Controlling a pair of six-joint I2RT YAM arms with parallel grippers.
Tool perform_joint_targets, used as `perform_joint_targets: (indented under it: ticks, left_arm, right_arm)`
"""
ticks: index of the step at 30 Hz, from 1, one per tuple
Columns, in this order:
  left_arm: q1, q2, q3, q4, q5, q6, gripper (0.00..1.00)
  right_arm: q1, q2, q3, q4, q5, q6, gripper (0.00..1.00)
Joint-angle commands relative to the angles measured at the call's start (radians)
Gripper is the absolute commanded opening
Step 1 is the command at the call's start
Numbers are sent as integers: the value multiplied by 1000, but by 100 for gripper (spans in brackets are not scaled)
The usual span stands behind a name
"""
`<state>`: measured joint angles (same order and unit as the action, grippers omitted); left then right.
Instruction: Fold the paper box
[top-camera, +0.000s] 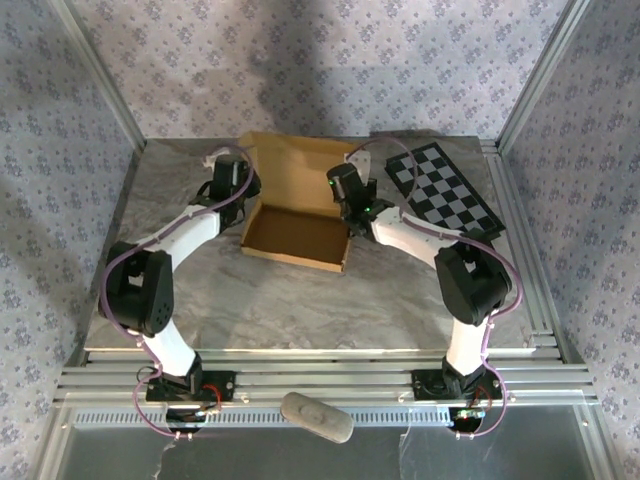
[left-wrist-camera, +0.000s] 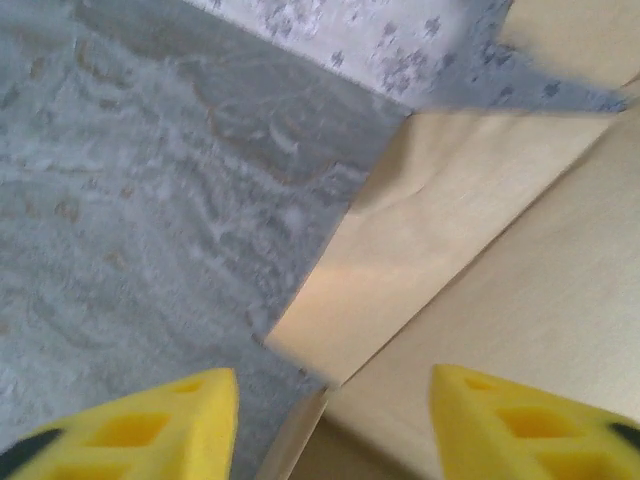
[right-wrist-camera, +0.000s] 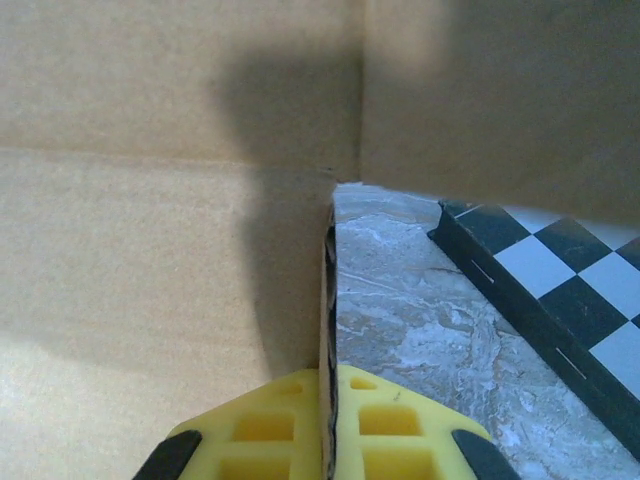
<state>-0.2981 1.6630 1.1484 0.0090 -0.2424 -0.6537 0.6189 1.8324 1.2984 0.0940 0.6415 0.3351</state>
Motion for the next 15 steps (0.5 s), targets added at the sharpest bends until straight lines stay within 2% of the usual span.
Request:
perform_joint_targets:
  ticks: [1, 5, 8, 10, 13, 15]
  left_arm:
    - [32, -126, 23, -69, 68, -100, 65]
    - [48, -229, 99, -285, 58, -198, 75]
    - [48, -279, 197, -466, 44, -268, 76]
    - [50, -292, 254, -524, 15, -282, 79]
    - [105, -239, 376, -562, 63, -231, 82]
    - [154, -146, 511, -607, 129, -93, 79]
  right_arm:
    - [-43, -44, -38, 186, -97, -113, 0]
    - [-62, -29, -51, 251, -189, -242, 0]
    - [-69, -18, -54, 280, -221, -308, 0]
    - [-81, -16, -60, 296, -245, -326, 0]
    - [-106, -15, -69, 309, -310, -331, 0]
    - [-125, -16, -74, 315, -367, -335, 0]
